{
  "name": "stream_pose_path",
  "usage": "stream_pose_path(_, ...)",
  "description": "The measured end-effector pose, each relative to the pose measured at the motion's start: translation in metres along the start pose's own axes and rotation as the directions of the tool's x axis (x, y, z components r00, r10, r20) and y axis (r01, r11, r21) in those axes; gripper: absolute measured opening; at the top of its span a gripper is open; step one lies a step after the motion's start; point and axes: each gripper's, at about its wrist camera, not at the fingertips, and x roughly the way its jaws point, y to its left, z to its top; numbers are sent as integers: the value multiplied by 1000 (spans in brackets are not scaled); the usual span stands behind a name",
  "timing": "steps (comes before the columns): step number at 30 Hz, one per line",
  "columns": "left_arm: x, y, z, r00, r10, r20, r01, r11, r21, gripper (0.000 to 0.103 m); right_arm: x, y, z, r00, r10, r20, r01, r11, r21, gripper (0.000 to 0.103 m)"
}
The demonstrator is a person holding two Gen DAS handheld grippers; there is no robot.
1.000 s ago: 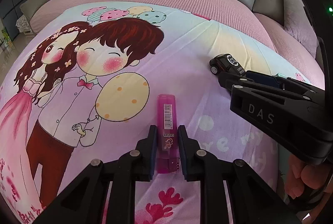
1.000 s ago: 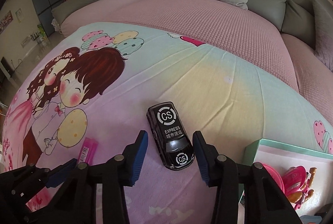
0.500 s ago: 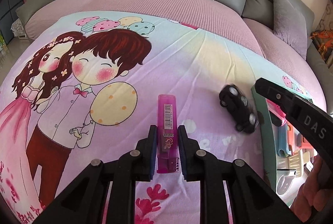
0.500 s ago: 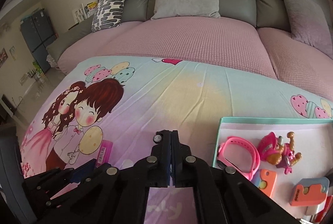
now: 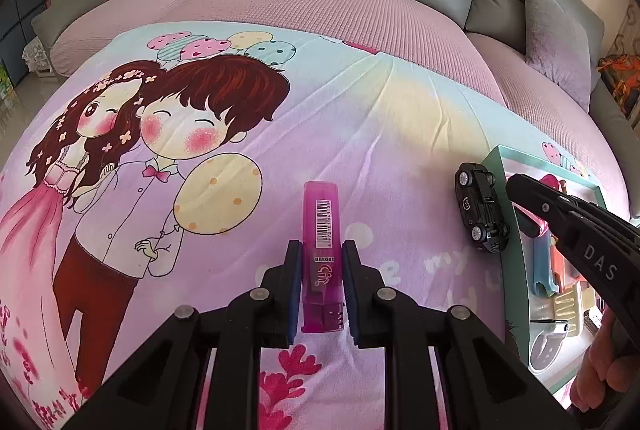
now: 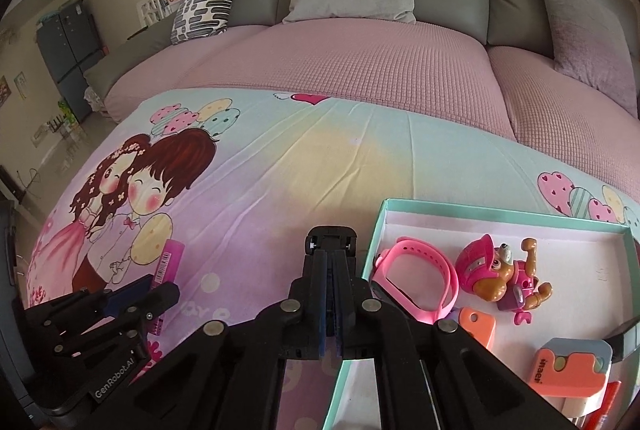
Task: Organize rigid objects
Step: 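Carry the pink tube with left gripper while right carries the toy car to the tray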
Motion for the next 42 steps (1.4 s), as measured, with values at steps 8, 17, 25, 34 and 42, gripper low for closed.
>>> stream_pose_path(8, 3, 4, 1, 1000, -27, -13, 27, 999, -22, 20, 20, 14, -3, 996, -81, -32, 79, 995, -61, 49)
stream_pose_path(17, 4, 10, 1, 999, -44, -18, 44, 998, -44, 20, 13, 30, -4, 996, -87, -11, 85, 985, -150, 49)
stream_pose_path(25, 8, 14, 0, 998, -48, -28, 46, 997, -56, 20, 39, 41, -5, 986, -155, -63, 140, 972, -191, 40)
stream_pose_path(34, 7, 8, -1, 998, -50, -28, 49, 998, -30, 20, 14, 31, -12, 994, -103, -23, 100, 991, -84, 33)
stream_pose_path(42, -18, -21, -4, 994, -106, 12, 105, 994, 43, 20, -70, 4, -45, 993, -58, 99, 46, 992, 113, 32)
